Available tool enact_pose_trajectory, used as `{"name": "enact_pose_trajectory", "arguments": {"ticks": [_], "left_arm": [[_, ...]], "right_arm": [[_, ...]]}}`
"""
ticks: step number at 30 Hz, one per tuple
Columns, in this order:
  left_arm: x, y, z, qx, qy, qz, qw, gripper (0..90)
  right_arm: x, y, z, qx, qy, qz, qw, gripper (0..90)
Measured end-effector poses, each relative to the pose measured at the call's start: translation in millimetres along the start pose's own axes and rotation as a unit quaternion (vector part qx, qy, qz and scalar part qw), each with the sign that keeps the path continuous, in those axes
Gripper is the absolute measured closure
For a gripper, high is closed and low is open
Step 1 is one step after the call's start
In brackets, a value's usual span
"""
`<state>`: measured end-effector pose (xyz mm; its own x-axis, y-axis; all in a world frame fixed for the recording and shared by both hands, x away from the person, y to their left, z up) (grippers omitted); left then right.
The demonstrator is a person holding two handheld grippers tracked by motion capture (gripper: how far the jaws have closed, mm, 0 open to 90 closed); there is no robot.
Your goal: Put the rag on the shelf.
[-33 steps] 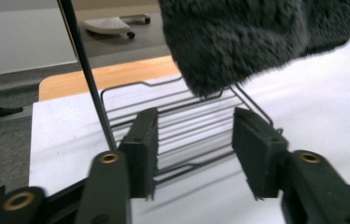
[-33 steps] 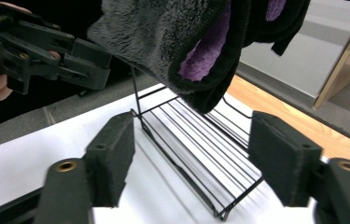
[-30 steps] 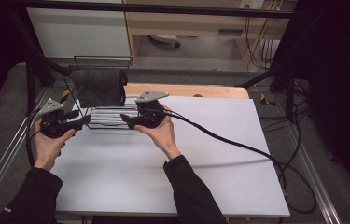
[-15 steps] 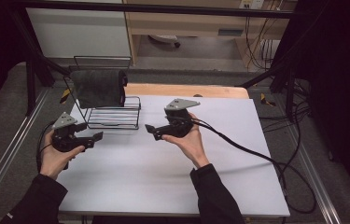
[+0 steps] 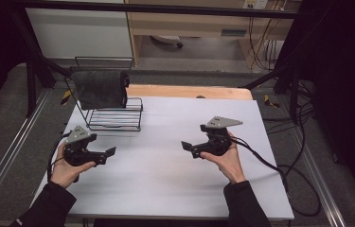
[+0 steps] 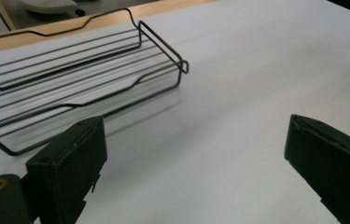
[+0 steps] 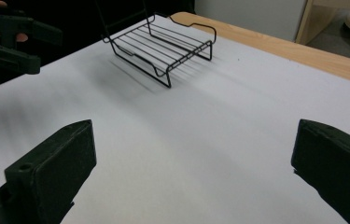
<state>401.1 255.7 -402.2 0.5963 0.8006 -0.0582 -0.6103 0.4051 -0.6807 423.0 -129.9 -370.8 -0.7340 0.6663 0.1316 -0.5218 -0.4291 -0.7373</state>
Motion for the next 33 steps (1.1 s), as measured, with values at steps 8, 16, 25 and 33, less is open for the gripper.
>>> {"name": "enact_pose_trajectory", "arguments": {"ticks": [8,16,25,33], "left_arm": [[-14.0,15.5,-11.8,0.005,0.015,-0.013,0.9998,5.9],[-15.0,35.4,-18.6,0.02,0.015,-0.028,0.9993,6.1],[-13.7,48.6,-22.4,0.027,0.018,-0.034,0.9989,6.2],[-15.0,56.0,-28.2,0.041,0.02,-0.043,0.998,6.3]], "right_arm": [[-15.7,51.1,11.5,0.014,-0.004,-0.016,0.9998,0.7],[-31.8,92.3,19.1,0.025,0.0,-0.039,0.9989,0.7],[-42.1,126.2,21.8,0.049,0.01,-0.045,0.9977,0.7],[-48.2,140.2,24.5,0.056,0.014,-0.053,0.997,0.8]]}}
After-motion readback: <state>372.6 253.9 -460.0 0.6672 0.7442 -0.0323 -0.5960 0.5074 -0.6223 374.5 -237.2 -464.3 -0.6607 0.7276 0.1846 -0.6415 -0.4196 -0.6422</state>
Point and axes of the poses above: each handheld gripper's, and its own axes: z roughly backward along the jaws, y roughly out of its underside, x roughly to its left, the point moved 3 cm from there along -z, roughly forward along the jaws, and after that the axes turned 15 degrees about x, right-handed, at the moved point
